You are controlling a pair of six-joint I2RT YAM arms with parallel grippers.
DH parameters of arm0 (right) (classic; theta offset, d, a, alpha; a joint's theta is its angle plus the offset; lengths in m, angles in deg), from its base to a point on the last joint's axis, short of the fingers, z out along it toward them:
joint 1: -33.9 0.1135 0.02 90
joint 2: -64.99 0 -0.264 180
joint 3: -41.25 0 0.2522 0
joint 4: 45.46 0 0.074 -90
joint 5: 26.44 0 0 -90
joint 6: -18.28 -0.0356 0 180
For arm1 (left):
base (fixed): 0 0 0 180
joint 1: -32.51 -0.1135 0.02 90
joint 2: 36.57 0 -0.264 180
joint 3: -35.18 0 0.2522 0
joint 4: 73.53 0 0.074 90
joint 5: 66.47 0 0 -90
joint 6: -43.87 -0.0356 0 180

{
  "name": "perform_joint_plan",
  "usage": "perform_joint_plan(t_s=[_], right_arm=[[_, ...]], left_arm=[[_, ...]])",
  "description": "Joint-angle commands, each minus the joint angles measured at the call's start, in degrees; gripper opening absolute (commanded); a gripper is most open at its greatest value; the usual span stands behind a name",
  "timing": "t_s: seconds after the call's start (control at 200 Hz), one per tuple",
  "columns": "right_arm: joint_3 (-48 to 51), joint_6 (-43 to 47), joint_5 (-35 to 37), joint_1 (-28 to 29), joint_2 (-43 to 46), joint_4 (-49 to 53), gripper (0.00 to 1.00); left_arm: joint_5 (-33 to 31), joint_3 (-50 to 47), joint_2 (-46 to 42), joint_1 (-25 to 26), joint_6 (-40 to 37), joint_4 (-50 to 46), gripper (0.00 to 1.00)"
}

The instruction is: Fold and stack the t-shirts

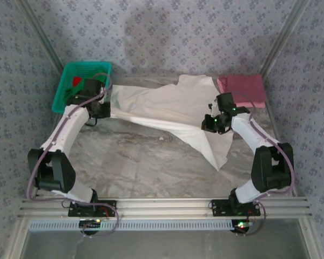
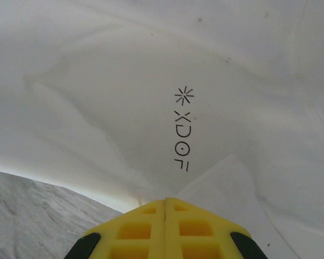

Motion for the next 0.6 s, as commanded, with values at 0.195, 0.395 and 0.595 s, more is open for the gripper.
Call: perform_joint_plan(t_s=[0.195,0.395,0.595], right_arm=[[4.34,-1.43,-2.91,3.35,13.44,12.31,0.29],[6.69,-4.45,-1.31,-1.94,14.45,9.8,0.28],[4.4,-3.49,4.63,-6.96,2.75,7.62,0.29]], left_arm=[[-2.52,-15.62,-18.94,0.53,5.39,-8.37,0.31],[-0.64,-18.47,-21.03,-1.39,5.51,0.69,0.41],[5.38,-9.66,-5.25,4.98,1.74,5.96,0.57]])
